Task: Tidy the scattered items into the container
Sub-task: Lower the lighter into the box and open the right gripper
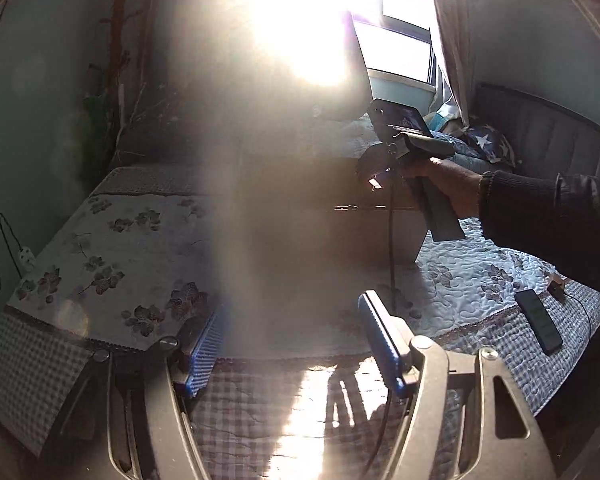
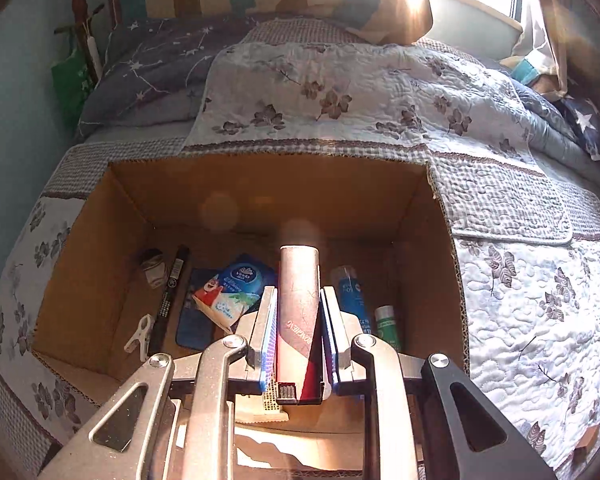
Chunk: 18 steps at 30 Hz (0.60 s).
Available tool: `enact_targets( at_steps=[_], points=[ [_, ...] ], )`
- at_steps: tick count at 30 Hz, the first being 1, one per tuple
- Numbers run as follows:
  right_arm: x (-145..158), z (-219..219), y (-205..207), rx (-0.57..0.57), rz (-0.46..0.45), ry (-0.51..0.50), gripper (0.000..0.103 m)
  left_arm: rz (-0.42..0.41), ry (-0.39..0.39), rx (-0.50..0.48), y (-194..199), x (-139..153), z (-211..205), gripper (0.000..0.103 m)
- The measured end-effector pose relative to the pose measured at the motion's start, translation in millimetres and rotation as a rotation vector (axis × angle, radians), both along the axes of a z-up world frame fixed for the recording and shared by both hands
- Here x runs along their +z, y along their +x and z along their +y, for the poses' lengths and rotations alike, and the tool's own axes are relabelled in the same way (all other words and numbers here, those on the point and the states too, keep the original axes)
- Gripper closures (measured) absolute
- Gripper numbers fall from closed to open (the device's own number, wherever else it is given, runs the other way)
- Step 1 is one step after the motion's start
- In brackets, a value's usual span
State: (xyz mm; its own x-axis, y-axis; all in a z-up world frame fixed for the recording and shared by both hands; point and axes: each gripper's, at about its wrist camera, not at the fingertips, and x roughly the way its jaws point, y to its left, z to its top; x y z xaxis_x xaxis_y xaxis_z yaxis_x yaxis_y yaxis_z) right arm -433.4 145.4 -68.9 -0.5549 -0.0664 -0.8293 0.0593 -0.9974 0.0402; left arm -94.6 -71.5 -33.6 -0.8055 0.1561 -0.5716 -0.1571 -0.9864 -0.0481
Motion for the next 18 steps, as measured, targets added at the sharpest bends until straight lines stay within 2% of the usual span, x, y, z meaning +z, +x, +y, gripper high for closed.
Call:
enact_targets(
  at_steps=[7, 8, 9, 11, 12, 15, 18],
  points=[
    [-19, -6, -11, 0.009, -0.069, 0.048, 0.081, -0.006, 0.004, -0.004, 4, 1, 3, 0.0],
    [-21, -7, -11, 0.009, -0.077, 0.049, 0.068, -0.005, 0.004, -0.003, 4, 2, 4, 0.0],
    [-20, -6, -9, 0.003, -0.076, 0.048, 0.051, -0.004, 0.005, -0.002, 5, 3, 4, 0.0],
    [-14, -4, -2, -0.005, -0.038, 0.036, 0.037, -0.002, 0.009, -0.001, 5, 5, 3, 0.0],
    [-11, -3, 1, -0.011, -0.025, 0.042, 0.033, 0.002, 0.008, -0.001, 6, 6, 3, 0.0],
    [0, 5, 13, -0.025, -0.005, 0.022, 0.033, 0.023, 0.014, 0.0, 9, 14, 3, 0.0],
    [22, 14, 41, -0.032, 0.056, -0.021, 0.033, 0.042, 0.017, 0.0, 11, 21, 3, 0.0]
  ],
)
